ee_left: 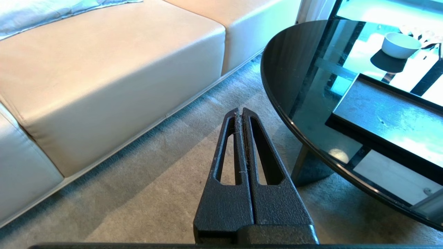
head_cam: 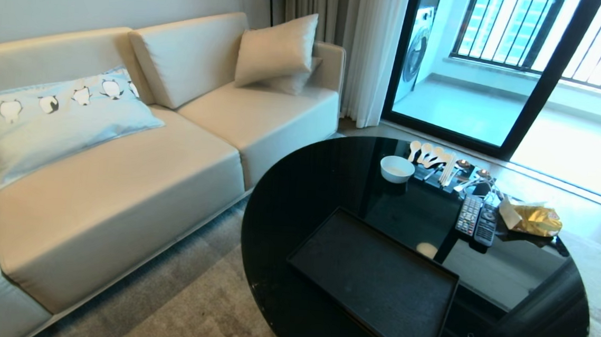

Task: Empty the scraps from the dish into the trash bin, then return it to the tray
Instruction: Move the bowl over the trash can

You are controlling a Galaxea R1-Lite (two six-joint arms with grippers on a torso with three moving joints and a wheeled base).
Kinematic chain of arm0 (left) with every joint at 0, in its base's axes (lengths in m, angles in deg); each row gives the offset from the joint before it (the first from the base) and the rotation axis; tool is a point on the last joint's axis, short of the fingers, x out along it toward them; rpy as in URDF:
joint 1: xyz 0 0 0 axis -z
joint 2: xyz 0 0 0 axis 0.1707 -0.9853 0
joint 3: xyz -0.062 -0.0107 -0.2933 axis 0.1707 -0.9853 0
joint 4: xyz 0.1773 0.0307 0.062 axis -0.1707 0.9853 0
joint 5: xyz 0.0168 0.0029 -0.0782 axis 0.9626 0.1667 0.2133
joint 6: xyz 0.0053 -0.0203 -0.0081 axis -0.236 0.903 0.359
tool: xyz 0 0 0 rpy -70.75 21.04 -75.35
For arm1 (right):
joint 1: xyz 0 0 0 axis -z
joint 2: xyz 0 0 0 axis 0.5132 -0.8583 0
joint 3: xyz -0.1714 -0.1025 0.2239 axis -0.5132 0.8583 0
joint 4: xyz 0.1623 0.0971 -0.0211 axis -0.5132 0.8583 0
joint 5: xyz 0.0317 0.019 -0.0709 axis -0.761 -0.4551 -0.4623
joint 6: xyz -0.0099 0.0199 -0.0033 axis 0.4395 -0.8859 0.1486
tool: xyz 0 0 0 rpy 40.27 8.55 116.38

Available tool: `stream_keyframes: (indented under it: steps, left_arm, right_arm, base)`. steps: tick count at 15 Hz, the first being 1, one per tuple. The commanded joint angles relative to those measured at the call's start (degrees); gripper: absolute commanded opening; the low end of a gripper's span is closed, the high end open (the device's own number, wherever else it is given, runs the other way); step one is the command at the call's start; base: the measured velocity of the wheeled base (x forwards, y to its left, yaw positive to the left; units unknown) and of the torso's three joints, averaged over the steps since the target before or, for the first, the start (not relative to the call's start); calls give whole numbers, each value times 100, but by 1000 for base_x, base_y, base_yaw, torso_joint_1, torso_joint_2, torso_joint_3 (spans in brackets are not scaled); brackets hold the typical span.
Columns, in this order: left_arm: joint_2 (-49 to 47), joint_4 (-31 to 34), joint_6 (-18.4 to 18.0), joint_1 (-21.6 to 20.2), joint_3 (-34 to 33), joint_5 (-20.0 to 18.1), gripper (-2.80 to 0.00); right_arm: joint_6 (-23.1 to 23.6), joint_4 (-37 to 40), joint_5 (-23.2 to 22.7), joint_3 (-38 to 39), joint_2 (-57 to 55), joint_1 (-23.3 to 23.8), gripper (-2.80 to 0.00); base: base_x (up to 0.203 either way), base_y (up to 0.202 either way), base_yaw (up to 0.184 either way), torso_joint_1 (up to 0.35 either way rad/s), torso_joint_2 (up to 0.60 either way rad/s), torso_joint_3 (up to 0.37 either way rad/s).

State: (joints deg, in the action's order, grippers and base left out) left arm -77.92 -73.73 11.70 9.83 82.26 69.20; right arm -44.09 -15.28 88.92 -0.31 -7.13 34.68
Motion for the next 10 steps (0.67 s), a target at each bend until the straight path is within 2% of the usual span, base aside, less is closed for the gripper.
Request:
stream_keyframes:
  steps: [1,10]
  left_arm:
    - [2,-2,4,0,0,4,-280]
    - [2,-2,4,0,0,4,-280]
  right_arm:
    - [-18,5,4,-5,-33,-20,-280]
    - [-18,5,4,-14,-33,-29,-280]
  base:
    - [0,0,0,0,0,0]
    - [0,0,0,0,0,0]
